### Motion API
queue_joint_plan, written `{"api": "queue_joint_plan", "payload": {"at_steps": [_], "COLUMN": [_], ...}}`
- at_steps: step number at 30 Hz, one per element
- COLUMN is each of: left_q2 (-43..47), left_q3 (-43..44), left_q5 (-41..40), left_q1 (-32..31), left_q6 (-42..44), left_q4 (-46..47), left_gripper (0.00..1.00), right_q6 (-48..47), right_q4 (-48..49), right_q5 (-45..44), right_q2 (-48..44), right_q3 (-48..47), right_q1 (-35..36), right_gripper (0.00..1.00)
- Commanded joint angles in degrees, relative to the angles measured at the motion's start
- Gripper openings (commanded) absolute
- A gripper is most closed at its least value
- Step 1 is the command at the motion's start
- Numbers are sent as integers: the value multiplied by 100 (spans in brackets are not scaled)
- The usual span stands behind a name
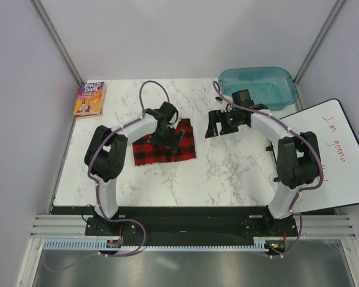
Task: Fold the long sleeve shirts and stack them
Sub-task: Neatly place the folded shirt to the corner
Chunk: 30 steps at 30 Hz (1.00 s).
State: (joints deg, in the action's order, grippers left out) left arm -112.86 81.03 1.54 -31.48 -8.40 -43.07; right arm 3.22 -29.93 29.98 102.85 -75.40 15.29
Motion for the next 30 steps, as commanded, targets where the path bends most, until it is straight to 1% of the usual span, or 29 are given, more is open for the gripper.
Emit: {"api": "queue_joint_plan", "payload": {"at_steps": [1,2,3,4,5,6,7,8,9,10,15,17,18,20,21,24,26,27,30], "left_q2": [-657,-754,-1025,-1202,-1369,-1745,-1905,-2098,-2257,-2484,-3031,-3250,-3312,-3487,-3532,-3734,-3726,-3717,-3656], "left_q3": [709,886,1349,1675,1983,2561,2854,3135,3625,3787,4727,4973,5244,5518,5789,6247,6249,6232,6240], "left_q5": [545,532,740,760,760,1030,1015,1041,1172,1190,1524,1568,1551,1568,1577,1525,1481,1455,1393], "left_q1": [1572,1723,1873,2083,2155,2234,2313,2340,2349,2349,2331,2340,2340,2305,2270,2182,2156,2164,2173], "left_q6": [1764,2042,2349,2926,3132,3395,3668,3775,3898,4047,4171,4137,4058,3742,3619,2979,2775,2504,2064], "left_q4": [-26,-43,-139,-332,-447,-709,-790,-878,-1070,-1081,-1239,-1248,-1248,-1230,-1221,-1029,-661,-537,-195], "left_gripper": [99,99,99,99,99,98,98,98,97,97,96,97,97,97,97,97,97,97,98], "right_q6": [-6,-23,-24,-41,-59,-85,-85,-94,-76,-59,-85,-94,-103,-103,-103,-94,-76,-68,-85], "right_q4": [128,128,119,102,102,93,93,93,84,75,-3,-12,-39,-48,-48,-48,-48,-48,-65], "right_q5": [-88,-88,-88,-88,-97,-106,-106,-115,-106,-106,-106,-106,-123,-124,-132,-115,-97,-97,-62], "right_q2": [69,112,139,156,200,218,236,262,297,315,376,376,376,385,376,420,446,455,447], "right_q3": [-423,-449,-476,-528,-555,-573,-625,-652,-687,-731,-792,-784,-792,-792,-801,-828,-845,-854,-872], "right_q1": [-280,-377,-430,-456,-518,-527,-544,-579,-597,-606,-659,-668,-676,-694,-685,-685,-685,-685,-685], "right_gripper": [98,98,98,98,98,98,98,98,98,98,98,98,98,98,98,98,98,98,98]}}
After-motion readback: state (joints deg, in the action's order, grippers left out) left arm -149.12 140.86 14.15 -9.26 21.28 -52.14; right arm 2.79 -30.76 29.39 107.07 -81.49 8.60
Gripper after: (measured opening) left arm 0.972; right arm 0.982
